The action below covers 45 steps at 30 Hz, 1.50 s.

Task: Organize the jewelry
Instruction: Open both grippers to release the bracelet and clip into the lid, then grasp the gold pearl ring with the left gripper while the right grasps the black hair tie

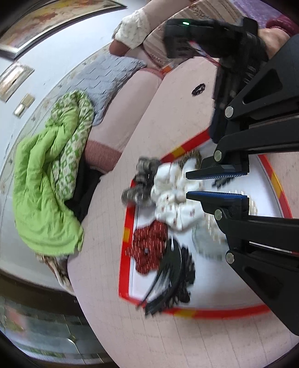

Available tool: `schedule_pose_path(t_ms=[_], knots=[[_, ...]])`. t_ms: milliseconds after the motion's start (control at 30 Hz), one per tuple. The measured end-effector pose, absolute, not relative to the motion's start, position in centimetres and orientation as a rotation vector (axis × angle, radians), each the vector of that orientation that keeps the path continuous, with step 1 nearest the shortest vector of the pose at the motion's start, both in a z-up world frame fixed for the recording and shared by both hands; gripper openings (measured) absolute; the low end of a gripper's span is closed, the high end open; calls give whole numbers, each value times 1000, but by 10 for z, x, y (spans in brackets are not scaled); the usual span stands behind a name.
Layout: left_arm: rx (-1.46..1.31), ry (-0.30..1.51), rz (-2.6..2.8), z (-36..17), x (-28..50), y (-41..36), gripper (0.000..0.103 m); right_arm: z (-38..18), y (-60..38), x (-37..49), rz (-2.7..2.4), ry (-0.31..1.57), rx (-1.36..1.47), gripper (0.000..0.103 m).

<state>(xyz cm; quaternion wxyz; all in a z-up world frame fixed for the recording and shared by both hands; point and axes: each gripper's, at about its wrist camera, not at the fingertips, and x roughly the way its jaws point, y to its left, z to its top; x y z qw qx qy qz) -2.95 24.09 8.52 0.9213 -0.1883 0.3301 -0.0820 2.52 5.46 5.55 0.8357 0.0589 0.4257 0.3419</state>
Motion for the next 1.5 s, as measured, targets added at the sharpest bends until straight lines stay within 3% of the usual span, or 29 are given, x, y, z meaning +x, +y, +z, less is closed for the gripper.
schedule_pose_path(t_ms=[433, 533, 700, 800, 1067, 1167, 1300, 1500], knots=[[-208, 704, -408, 89, -9, 111, 11, 59, -139, 64, 290, 858, 297, 17], [-172, 724, -487, 84, -6, 73, 24, 42, -174, 72, 207, 916, 229, 19], [-110, 789, -580, 67, 0, 16, 26, 29, -201, 74, 202, 943, 248, 19], [-66, 836, -616, 54, 5, -12, 34, 32, -204, 75, 196, 923, 243, 20], [68, 890, -624, 23, 12, -65, 34, 33, -223, 76, 186, 911, 348, 21], [96, 932, -541, 6, 22, -72, 27, 34, -225, 74, 182, 910, 345, 21], [74, 936, -496, 6, 31, -64, 3, 32, -224, 77, 189, 913, 332, 22], [19, 931, -480, 10, 36, -43, 0, 25, -206, 87, 224, 924, 267, 21]])
